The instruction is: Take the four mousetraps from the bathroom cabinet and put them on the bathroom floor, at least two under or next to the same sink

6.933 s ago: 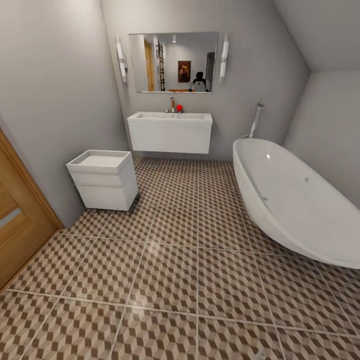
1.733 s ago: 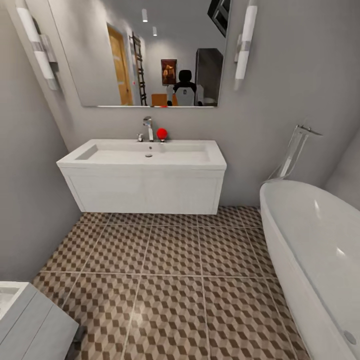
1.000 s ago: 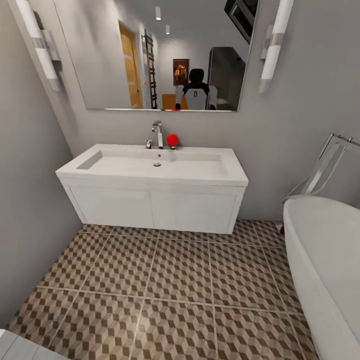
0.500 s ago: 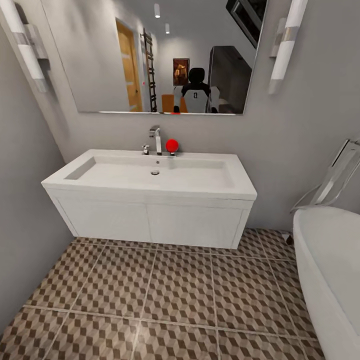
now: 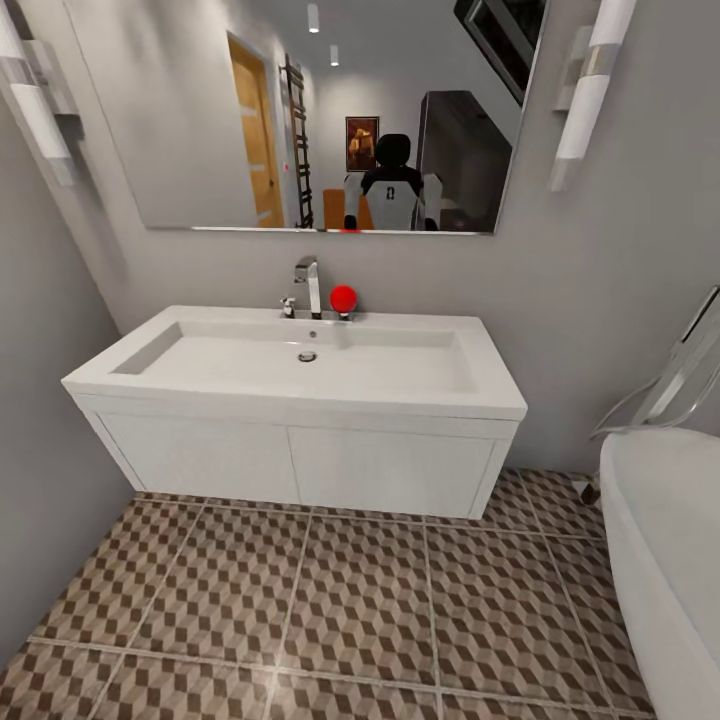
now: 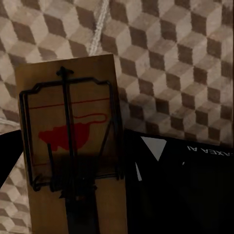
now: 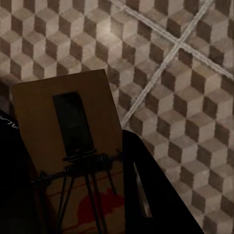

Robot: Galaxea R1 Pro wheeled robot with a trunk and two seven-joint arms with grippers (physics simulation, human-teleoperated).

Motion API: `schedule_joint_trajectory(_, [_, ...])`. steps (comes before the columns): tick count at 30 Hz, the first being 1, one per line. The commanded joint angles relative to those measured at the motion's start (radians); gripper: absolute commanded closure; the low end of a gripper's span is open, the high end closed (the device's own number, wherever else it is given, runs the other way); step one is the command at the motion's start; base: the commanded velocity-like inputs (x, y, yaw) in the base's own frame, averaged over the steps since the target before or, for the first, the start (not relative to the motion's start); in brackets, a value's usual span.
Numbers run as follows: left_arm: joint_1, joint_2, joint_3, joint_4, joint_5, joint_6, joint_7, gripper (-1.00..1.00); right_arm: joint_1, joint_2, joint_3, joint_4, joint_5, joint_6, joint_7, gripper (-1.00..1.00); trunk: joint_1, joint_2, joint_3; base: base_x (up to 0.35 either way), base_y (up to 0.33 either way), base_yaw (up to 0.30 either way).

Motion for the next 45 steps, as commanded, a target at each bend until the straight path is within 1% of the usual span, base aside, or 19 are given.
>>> schedule_joint_trajectory(1, [-0.001, -0.002, -0.001, 0.002, 0.005, 0.001, -0.004, 1.00, 0.000, 0.000, 0.008, -0.001, -0.010, -0.002, 0.006, 1.00, 0.000, 0.000, -0.001, 0.000, 0.000, 0.000])
schedule_joint_trajectory(2, [-0.001, -0.008, -0.001, 0.003, 0.006, 0.001, -0.008, 1.00, 0.000, 0.000, 0.008, -0.002, -0.008, -0.002, 0.008, 1.00, 0.000, 0.000, -0.001, 0.000, 0.000, 0.000])
schedule_joint_trajectory(3, [0.005, -0.045, 0.001, 0.003, 0.006, 0.002, -0.013, 1.00, 0.000, -0.002, 0.009, -0.006, -0.010, 0.000, 0.008, 1.00, 0.000, 0.000, -0.001, 0.000, 0.000, 0.000])
schedule_joint_trajectory(6, [0.006, -0.047, 0.002, -0.002, 0.003, 0.009, -0.006, 1.00, -0.001, -0.002, 0.005, -0.004, -0.012, 0.025, -0.026, 1.00, 0.000, 0.000, -0.001, 0.000, 0.000, 0.000])
schedule_joint_trajectory(9, [0.001, -0.048, 0.002, -0.033, -0.003, 0.016, 0.012, 1.00, -0.003, -0.002, 0.003, -0.017, -0.008, 0.149, -0.132, 1.00, 0.000, 0.000, -0.001, 0.000, 0.000, 0.000])
schedule_joint_trajectory(11, [0.000, -0.058, 0.001, -0.066, -0.004, 0.018, 0.048, 1.00, -0.009, 0.008, 0.002, -0.029, -0.006, 0.232, -0.173, 1.00, 0.000, 0.000, -0.001, 0.000, 0.000, 0.000])
schedule_joint_trajectory(14, [-0.004, -0.089, -0.001, -0.129, -0.004, 0.021, 0.134, 1.00, -0.024, 0.040, 0.002, -0.055, -0.007, 0.329, -0.225, 1.00, 0.000, 0.000, -0.001, 0.000, 0.000, 0.000])
schedule_joint_trajectory(16, [-0.011, -0.099, -0.001, -0.180, -0.004, 0.031, 0.195, 1.00, -0.049, 0.062, 0.002, -0.076, -0.007, 0.368, -0.308, 1.00, 0.000, 0.000, -0.001, 0.000, 0.000, 0.000])
schedule_joint_trajectory(17, [-0.017, -0.102, -0.001, -0.206, -0.005, 0.053, 0.222, 1.00, -0.062, 0.076, 0.002, -0.087, -0.007, 0.384, -0.366, 1.00, 0.000, 0.000, -0.001, 0.000, 0.000, 0.000])
schedule_joint_trajectory(19, [-0.030, -0.103, -0.002, -0.264, -0.004, 0.152, 0.266, 1.00, -0.096, 0.106, 0.002, -0.105, -0.007, 0.419, -0.480, 1.00, 0.000, 0.000, -0.001, 0.000, 0.000, 0.000])
schedule_joint_trajectory(22, [-0.063, -0.103, -0.001, -0.379, -0.003, 0.344, 0.307, 1.00, -0.173, 0.141, 0.001, -0.117, -0.007, 0.500, -0.559, 1.00, 0.000, 0.000, -0.001, 0.000, 0.000, 0.000])
schedule_joint_trajectory(23, [-0.079, -0.104, -0.001, -0.434, -0.004, 0.413, 0.315, 1.00, -0.212, 0.151, 0.000, -0.119, -0.008, 0.538, -0.572, 1.00, 0.000, 0.000, -0.001, 0.000, 0.000, 0.000])
schedule_joint_trajectory(24, [-0.140, -0.104, -0.001, -0.492, -0.005, 0.478, 0.322, 1.00, -0.275, 0.177, -0.013, -0.121, -0.009, 0.581, -0.583, 1.00, 0.000, 0.000, -0.001, 0.000, 0.000, 0.000])
schedule_joint_trajectory(26, [-0.185, -0.105, -0.002, -0.498, -0.005, 0.492, 0.328, 1.00, -0.313, 0.185, -0.043, -0.121, -0.011, 0.590, -0.586, 1.00, 0.000, 0.000, -0.001, 0.000, 0.000, 0.000])
schedule_joint_trajectory(32, [-0.282, -0.105, -0.003, -0.497, -0.005, 0.501, 0.394, 1.00, -0.401, 0.187, -0.187, -0.121, -0.052, 0.603, -0.589, 1.00, 0.000, 0.000, -0.001, 0.000, 0.000, 0.000])
schedule_joint_trajectory(34, [-0.300, -0.106, -0.007, -0.497, -0.005, 0.501, 0.410, 1.00, -0.416, 0.187, -0.206, -0.121, -0.057, 0.610, -0.591, 1.00, 0.000, 0.000, -0.001, 0.000, 0.000, 0.000])
schedule_joint_trajectory(37, [-0.325, -0.106, -0.038, -0.498, -0.005, 0.501, 0.424, 1.00, -0.442, 0.188, -0.222, -0.121, -0.060, 0.620, -0.593, 1.00, 0.000, 0.000, -0.001, 0.000, 0.000, 0.000])
schedule_joint_trajectory(42, [-0.338, -0.106, -0.095, -0.497, -0.005, 0.499, 0.428, 1.00, -0.457, 0.191, -0.228, -0.121, -0.062, 0.632, -0.594, 1.00, 0.000, 0.000, -0.001, 0.000, 0.000, 0.000])
schedule_joint_trajectory(45, [-0.340, -0.104, -0.115, -0.496, -0.005, 0.497, 0.428, 1.00, -0.459, 0.192, -0.229, -0.121, -0.062, 0.646, -0.594, 1.00, 0.000, 0.000, -0.001, 0.000, 0.000, 0.000])
